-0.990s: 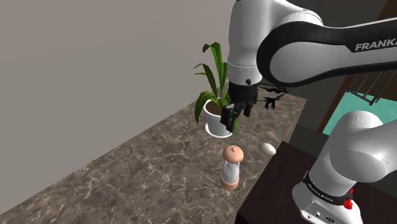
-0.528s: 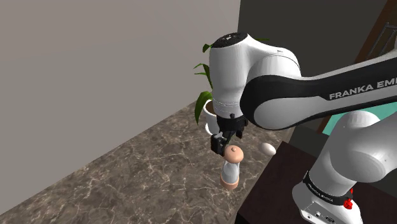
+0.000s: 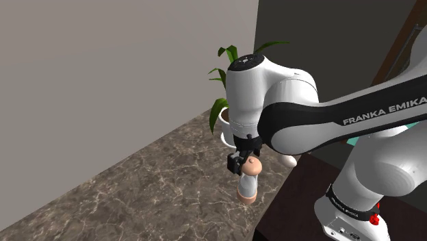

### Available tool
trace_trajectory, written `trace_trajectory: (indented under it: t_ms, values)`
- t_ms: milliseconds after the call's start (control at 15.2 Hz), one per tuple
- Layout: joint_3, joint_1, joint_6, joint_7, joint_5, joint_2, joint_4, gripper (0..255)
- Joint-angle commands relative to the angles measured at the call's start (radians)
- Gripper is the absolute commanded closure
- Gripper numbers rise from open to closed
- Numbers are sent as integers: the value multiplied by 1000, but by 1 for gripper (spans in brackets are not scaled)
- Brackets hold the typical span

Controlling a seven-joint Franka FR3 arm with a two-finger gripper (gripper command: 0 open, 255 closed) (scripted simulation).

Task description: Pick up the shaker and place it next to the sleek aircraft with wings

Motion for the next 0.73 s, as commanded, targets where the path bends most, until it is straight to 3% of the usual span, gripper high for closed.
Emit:
trace_trajectory:
  t_ms: [0,264,330,660]
  values:
    - [1,0,3,0,0,1,-2,0]
    - [1,0,3,0,0,1,-2,0]
    - [1,0,3,0,0,1,-2,255]
    - [1,0,3,0,0,1,-2,255]
